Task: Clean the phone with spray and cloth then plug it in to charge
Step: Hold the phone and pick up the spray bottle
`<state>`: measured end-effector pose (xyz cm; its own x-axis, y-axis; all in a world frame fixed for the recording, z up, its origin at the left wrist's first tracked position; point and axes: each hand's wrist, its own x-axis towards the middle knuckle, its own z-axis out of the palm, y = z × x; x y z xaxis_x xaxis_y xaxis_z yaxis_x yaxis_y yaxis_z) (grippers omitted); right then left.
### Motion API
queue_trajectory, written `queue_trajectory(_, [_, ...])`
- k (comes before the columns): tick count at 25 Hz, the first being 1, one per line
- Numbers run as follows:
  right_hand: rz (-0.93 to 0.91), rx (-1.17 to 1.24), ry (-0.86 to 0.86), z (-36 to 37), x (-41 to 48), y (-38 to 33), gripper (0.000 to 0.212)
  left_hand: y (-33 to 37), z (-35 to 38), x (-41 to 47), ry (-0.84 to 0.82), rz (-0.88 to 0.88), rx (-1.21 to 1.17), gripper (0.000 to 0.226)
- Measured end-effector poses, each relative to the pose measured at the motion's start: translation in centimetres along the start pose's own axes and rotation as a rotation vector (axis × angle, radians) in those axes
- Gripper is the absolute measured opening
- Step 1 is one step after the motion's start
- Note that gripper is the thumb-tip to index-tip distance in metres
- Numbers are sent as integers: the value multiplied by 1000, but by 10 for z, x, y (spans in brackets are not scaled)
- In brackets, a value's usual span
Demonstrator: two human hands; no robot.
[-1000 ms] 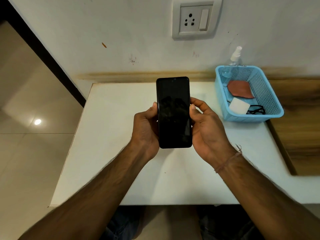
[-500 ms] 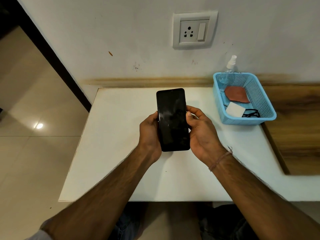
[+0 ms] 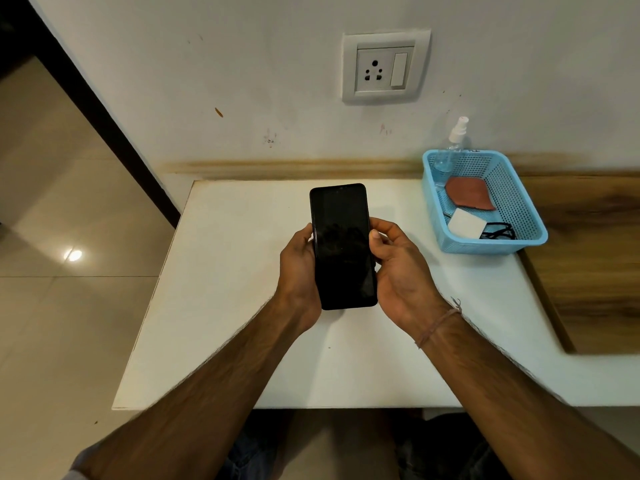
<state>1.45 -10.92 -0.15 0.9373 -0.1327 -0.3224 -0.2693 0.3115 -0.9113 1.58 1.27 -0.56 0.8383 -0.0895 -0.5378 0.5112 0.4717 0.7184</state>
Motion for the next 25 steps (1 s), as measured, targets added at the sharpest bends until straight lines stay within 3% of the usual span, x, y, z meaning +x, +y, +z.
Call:
queue_trajectory(8, [78,40,-58,2,-2,5,21,-3,-11,5,-46,6,-18,62])
queue_trajectory(12, [-312,-365,82,-18,13,-12,18,-2,-3,7,-98,9,-65,63])
queue_trajectory(16, [-656,-534,459,-52,69,-65,27,2,-1,2,-156,-10,-98,64])
queue_trajectory(18, [-624,-692,560,-68,106,-88,41,4,-1,-1,-160,-15,-87,64])
queue_trajectory(21, [-510,-962,534,-81,151,-96,62,6,0,-2,-166,-25,-103,64])
queue_trajectory(25, [-495,-1024,468,-85,176,-92,55,6,-2,0,-169,-27,-99,65])
